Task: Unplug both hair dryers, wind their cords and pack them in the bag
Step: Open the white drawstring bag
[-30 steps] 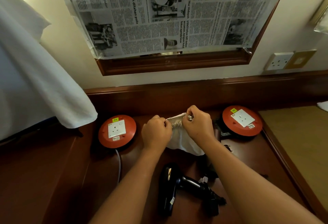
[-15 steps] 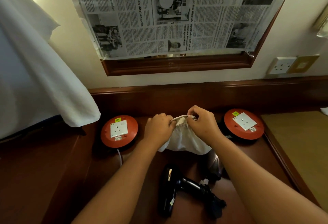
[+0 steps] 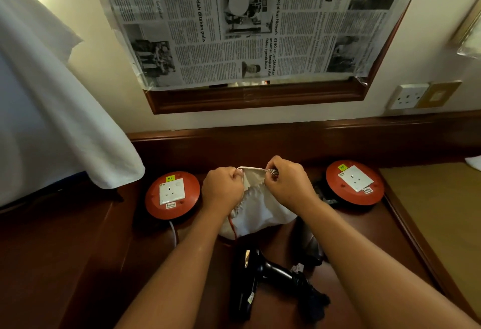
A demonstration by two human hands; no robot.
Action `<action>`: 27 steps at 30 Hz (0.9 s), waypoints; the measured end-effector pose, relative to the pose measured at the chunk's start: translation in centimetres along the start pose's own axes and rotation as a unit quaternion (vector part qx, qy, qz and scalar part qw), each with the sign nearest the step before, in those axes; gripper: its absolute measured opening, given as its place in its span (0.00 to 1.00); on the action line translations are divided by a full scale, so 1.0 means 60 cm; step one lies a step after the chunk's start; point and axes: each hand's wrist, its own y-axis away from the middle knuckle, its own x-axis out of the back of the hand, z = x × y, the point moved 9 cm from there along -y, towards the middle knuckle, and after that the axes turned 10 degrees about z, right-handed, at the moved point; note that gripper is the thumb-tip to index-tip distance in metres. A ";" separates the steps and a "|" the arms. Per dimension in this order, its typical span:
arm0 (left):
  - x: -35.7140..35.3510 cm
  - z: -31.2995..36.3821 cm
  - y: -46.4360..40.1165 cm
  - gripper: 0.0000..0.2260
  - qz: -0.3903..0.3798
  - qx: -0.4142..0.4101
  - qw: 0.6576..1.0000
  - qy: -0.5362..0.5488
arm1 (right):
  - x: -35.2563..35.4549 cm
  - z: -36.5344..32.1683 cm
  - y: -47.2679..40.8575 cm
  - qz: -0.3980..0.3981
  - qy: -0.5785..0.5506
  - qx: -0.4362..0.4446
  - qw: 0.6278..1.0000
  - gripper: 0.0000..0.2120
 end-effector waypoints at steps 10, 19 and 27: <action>0.019 -0.029 -0.001 0.16 0.031 0.065 0.997 0.029 | 0.000 -0.016 0.004 -0.025 0.002 -0.004 1.000 0.03; 0.053 -0.077 -0.011 0.19 0.070 0.089 0.993 0.023 | 0.015 0.006 0.014 -0.008 -0.015 -0.007 1.000 0.03; 0.044 -0.003 -0.006 0.06 0.053 -0.056 0.996 0.035 | 0.010 0.020 0.008 -0.029 -0.069 -0.061 0.995 0.11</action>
